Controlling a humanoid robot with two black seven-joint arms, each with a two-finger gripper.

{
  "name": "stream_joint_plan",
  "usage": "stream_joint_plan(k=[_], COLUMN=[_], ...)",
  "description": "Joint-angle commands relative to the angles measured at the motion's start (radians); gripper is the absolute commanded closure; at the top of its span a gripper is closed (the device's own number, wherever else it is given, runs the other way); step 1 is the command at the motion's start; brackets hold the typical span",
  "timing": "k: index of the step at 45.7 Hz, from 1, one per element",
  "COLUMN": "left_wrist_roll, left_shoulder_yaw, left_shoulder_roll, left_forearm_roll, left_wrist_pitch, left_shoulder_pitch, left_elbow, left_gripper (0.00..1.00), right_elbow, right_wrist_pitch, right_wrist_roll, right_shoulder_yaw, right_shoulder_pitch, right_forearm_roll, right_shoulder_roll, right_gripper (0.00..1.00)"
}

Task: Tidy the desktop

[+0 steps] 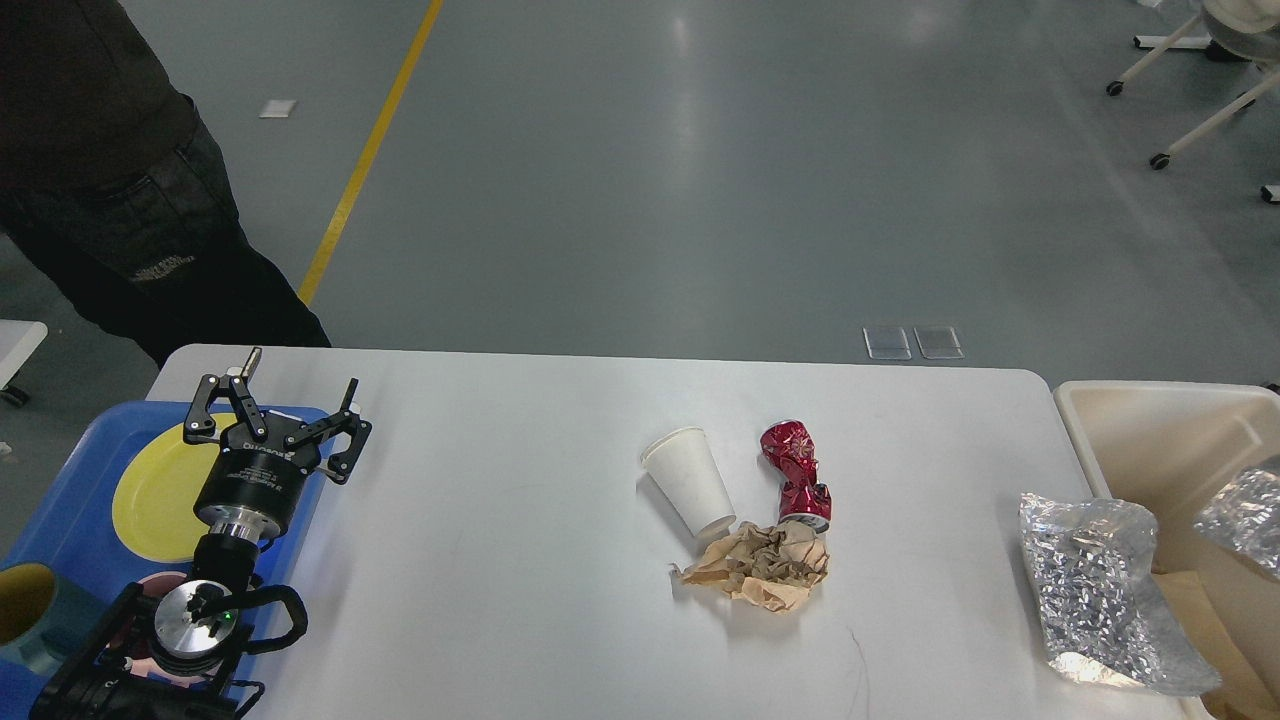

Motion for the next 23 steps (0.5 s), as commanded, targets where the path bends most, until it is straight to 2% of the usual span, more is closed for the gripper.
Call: stream_joint_plan(k=[1,7,22,23], left_wrist_roll=[0.000,0.000,0.000,0.000], left_shoulder_yaw=[0.000,0.000,0.000,0.000], left_shoulder_roll=[0.000,0.000,0.000,0.000], left_forearm_roll=[0.000,0.000,0.000,0.000], left_wrist_pitch=[0.001,0.001,0.001,0.001], left_shoulder_pitch=[0.000,0.000,0.000,0.000], left_elbow=[0.000,0.000,0.000,0.000], left_gripper=[0.03,0.03,0.03,0.03], right_elbow=[-0.159,-0.230,-0.228,-0.230], right_wrist_pitch=[0.000,-0.001,-0.004,-0.009], right_wrist_roll=[0.000,0.000,-0.001,-0.001], right_shoulder_yaw=[0.029,0.026,0.029,0.028], right_shoulder_pitch=[-0.134,-0.203,-0.214,-0.216], right_forearm_roll=[-0.001,-0.001,-0.001,-0.003], right_shoulder_roll=[0.099,0.166,0.208,0.209], right_gripper=[1.00,1.00,1.00,0.93])
